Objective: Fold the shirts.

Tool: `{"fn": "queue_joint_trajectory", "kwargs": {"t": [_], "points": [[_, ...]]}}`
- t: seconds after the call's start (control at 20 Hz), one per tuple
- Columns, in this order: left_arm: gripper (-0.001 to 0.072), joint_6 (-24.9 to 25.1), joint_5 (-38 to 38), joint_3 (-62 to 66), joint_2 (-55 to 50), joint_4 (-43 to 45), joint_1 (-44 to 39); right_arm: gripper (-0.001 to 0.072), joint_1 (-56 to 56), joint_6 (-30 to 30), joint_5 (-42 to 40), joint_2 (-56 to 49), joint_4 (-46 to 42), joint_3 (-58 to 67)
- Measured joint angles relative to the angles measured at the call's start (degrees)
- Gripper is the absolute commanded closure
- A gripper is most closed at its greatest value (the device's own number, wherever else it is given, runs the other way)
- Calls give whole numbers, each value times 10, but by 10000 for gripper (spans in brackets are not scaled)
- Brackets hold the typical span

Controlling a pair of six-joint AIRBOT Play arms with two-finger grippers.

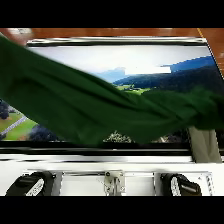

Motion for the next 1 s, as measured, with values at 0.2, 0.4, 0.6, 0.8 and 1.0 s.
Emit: {"fn": "queue_joint_trajectory", "kwargs": {"t": [0.2, 0.4, 0.6, 0.8, 1.0], "points": [[675, -12, -47, -104, 2, 5, 0, 650, 0, 17, 82, -18, -44, -38], [674, -17, -31, -251, 1, 5, 0, 649, 0, 21, 94, -52, -33, -180], [674, -19, 49, -376, -17, -62, 0, 649, 0, 20, -48, -121, 0, -326], [674, -18, 118, -452, -63, -137, -24, 648, 0, 19, -233, -232, 60, -387], [674, -12, 154, -478, -129, -162, -72, 151, 0, 13, -365, -334, 133, -403]]}}
